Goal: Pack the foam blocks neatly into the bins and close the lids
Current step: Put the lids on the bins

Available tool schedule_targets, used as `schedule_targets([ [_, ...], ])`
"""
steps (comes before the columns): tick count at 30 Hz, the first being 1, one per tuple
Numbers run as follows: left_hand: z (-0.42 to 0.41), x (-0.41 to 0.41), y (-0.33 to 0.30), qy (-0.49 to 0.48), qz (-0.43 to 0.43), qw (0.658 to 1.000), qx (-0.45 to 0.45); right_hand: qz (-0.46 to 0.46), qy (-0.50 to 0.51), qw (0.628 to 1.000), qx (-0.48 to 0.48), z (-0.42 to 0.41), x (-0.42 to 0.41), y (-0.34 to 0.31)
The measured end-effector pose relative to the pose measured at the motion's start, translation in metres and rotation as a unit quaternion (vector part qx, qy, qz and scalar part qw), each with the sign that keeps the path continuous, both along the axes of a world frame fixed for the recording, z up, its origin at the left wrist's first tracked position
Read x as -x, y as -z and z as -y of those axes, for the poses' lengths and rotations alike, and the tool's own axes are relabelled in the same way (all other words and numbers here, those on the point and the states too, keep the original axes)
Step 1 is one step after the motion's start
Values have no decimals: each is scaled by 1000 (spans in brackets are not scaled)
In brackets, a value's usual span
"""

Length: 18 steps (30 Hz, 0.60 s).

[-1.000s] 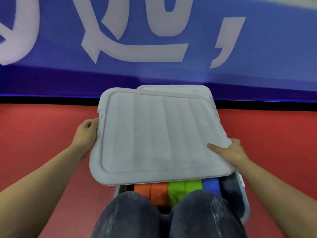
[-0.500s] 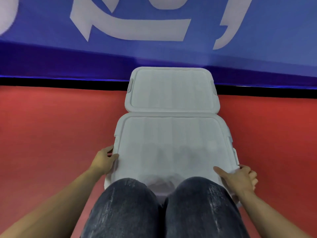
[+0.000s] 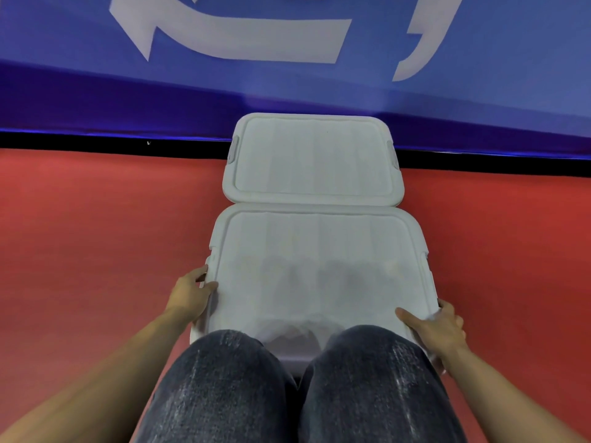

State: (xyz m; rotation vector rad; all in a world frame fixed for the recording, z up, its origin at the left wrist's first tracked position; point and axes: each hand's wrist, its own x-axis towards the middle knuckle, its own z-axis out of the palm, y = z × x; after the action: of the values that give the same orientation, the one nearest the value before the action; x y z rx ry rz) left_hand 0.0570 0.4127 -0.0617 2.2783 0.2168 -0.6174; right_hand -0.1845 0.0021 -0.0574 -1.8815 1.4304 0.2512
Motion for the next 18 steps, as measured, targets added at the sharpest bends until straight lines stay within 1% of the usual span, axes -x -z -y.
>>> schedule_targets([
  [6,1,-3,-2,10,-1,1000,-3,13,13,999,-35,3,1,-1],
  [13,-2,-2,-10,58,17,997,-38,16,33,998,-61,5,8,5],
  [18,4,-3,-6,41,-2,999,-34,4,42,998,-56,5,4,14],
])
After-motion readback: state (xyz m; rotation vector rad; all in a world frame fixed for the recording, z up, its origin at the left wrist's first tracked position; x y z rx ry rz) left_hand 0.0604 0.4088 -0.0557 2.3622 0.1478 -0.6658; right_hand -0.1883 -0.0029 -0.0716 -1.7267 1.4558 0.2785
